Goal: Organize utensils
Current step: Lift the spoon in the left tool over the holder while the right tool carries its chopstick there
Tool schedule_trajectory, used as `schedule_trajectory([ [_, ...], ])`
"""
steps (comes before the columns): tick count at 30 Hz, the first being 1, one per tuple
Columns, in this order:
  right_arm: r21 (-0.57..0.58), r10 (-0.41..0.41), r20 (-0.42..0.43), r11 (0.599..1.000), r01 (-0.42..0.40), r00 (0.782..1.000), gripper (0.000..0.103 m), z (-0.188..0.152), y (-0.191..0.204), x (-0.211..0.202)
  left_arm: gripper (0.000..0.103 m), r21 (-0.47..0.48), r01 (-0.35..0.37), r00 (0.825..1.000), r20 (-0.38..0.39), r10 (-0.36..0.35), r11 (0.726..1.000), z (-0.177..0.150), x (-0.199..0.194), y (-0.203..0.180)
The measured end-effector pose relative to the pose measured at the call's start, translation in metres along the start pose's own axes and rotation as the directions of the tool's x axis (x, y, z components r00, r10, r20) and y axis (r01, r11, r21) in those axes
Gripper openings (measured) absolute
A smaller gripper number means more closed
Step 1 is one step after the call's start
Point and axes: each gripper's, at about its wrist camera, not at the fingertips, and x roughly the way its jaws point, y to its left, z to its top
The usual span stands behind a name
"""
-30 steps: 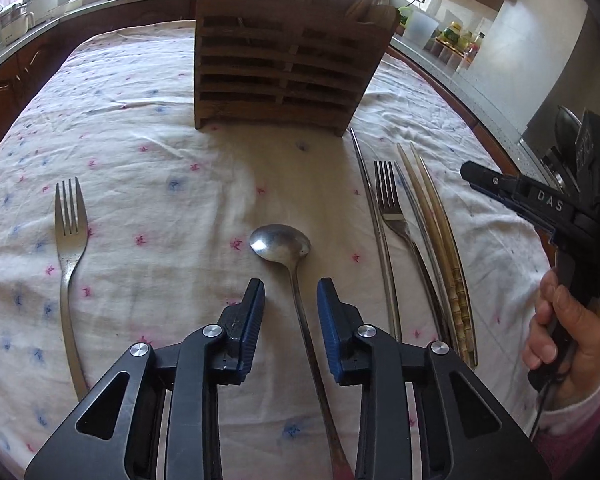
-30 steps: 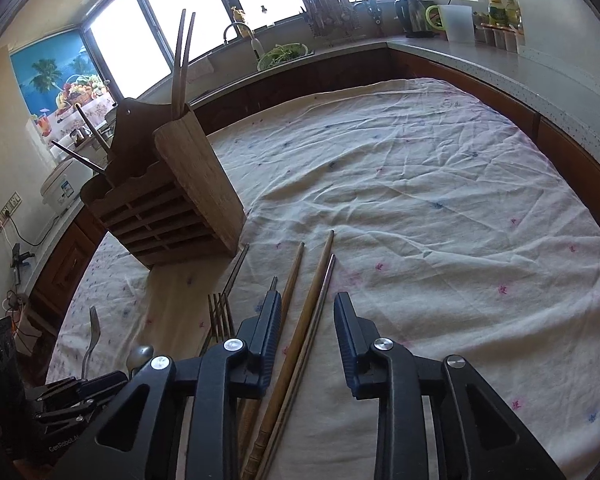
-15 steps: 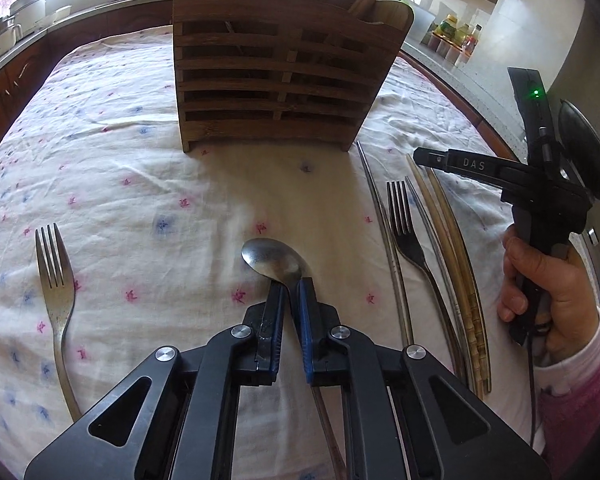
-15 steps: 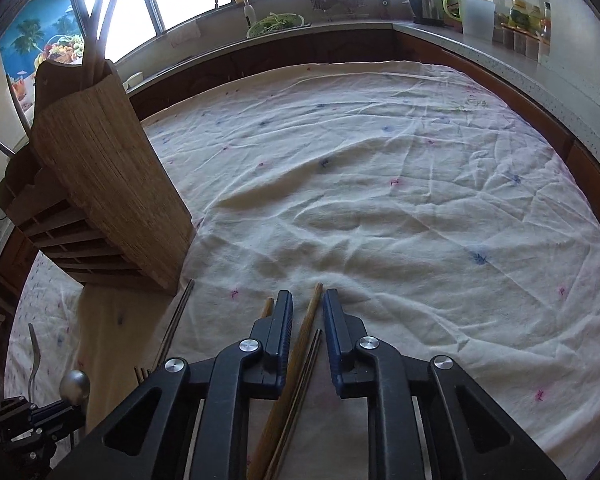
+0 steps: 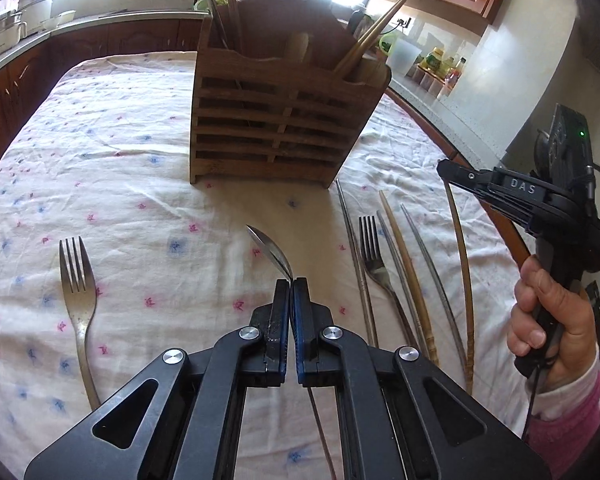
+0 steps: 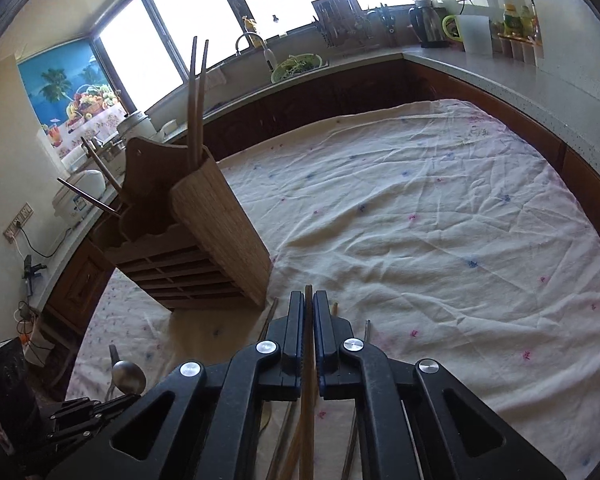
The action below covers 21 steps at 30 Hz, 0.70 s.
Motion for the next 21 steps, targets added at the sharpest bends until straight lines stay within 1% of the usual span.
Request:
schedule_trajectory([
  [2,-0.001,0.019,0.033,1.0,-0.019,0.999,0.004,0.002,0.005,-0.018,0.002,-0.01,0.017,0.999,0.03,-0.016,1.0,0.001,-0.012,0.001],
  [6,0.002,0.054,0.092,0.999,-0.054,0.994,0.004,0.006,0.009,-0.05,0.002,-0.014,0.026,0.996,0.087,-0.024,1.0,0.004,-0.036,0.0],
  [11,-0.005,0.075,0.16,0.997,-0.076,0.984,0.004,0.011,0.018,-0.086,0.002,-0.01,0.035,0.989,0.146,-0.033,0.999,0.006,-0.064,-0.001],
  [16,-0.016,0.091,0.23,0.996,-0.089,0.969,0.004,0.017,0.027,-0.114,0.002,-0.007,0.032,0.979,0.2,-0.03,0.999,0.014,-0.082,-0.004],
  [21,-0.031,0.097,0.283,0.995,-0.092,0.954,0.004,0.025,0.033,-0.13,0.002,0.0,0.02,0.969,0.245,-0.02,1.0,0.023,-0.097,-0.005],
])
